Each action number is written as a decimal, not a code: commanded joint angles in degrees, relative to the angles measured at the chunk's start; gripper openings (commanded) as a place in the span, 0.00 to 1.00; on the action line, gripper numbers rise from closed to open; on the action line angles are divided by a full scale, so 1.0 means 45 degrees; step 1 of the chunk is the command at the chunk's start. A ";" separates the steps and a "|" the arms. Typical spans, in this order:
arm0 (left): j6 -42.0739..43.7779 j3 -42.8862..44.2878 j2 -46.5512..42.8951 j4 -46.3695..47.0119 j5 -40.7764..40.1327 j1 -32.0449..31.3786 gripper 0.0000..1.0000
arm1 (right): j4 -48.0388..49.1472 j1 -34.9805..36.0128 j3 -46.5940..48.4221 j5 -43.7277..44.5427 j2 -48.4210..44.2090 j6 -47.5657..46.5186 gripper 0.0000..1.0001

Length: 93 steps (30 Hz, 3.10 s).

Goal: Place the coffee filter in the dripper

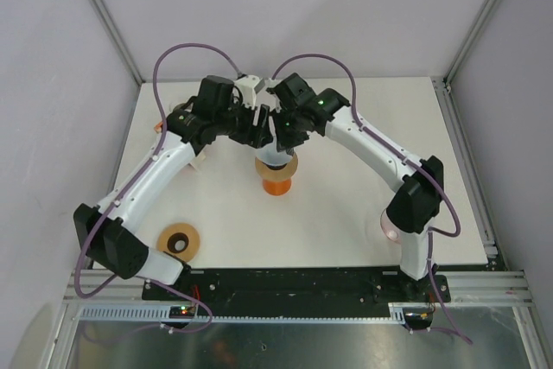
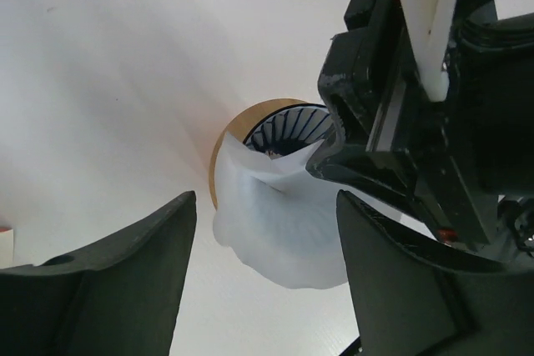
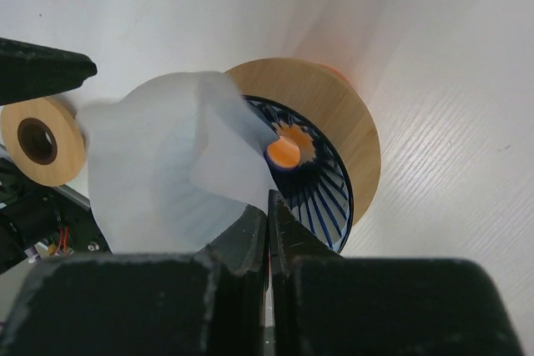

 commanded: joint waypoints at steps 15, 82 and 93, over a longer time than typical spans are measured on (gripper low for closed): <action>0.1476 -0.0506 0.0579 0.0092 -0.1669 -0.0079 0.44 | -0.0270 0.0071 0.0213 0.1528 -0.0463 -0.0313 0.00; 0.1656 0.0111 -0.0528 0.0098 0.0842 0.3572 0.81 | 0.0176 0.1652 0.0480 0.3043 0.0744 -0.4019 0.00; 0.1734 -0.0032 -0.0578 0.0101 0.0680 0.3686 0.82 | -0.0220 0.1608 0.0674 0.3114 0.2123 -0.3795 0.00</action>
